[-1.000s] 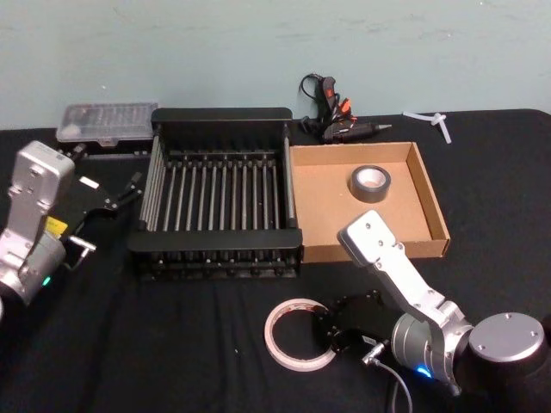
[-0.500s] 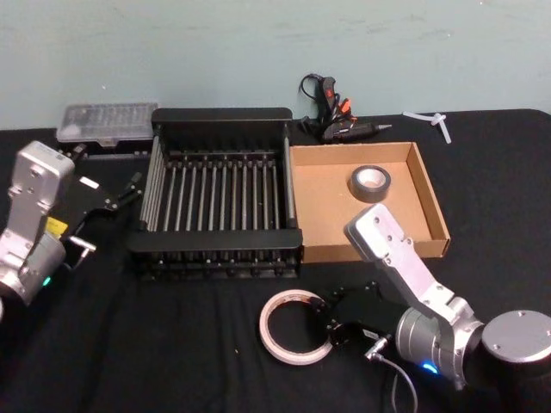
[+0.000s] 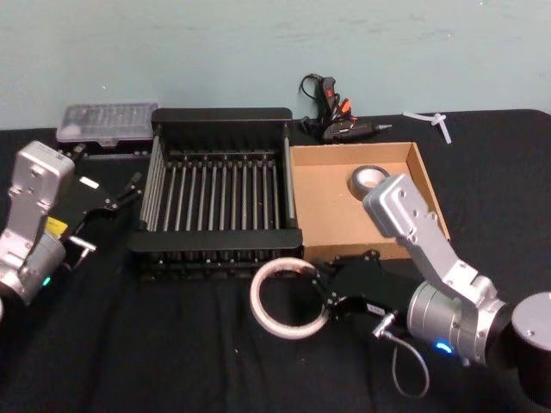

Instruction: Pick up the white tape and place it into the black box , Pick up the silver tape and place it into the brown box.

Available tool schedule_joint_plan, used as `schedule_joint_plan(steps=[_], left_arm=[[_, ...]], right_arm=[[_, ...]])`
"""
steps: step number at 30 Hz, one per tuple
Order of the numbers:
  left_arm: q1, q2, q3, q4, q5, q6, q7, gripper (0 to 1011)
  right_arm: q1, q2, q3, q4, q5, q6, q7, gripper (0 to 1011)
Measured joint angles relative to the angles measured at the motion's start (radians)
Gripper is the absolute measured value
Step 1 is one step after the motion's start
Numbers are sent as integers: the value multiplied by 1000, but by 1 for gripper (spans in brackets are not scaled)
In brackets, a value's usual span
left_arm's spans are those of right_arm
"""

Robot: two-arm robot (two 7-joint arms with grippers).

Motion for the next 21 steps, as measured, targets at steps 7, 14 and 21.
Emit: schedule_joint_plan(steps=[7, 14, 21], left_arm=[[0, 0, 0, 0, 0, 0, 0, 1001], [0, 0, 0, 0, 0, 0, 0, 1001], [0, 0, 0, 0, 0, 0, 0, 1001]], right_arm=[[24, 10, 9, -15, 23, -37, 0, 97], [65, 10, 12, -10, 39, -62, -10, 97], [130, -3, 0, 39, 47, -77, -26, 97]])
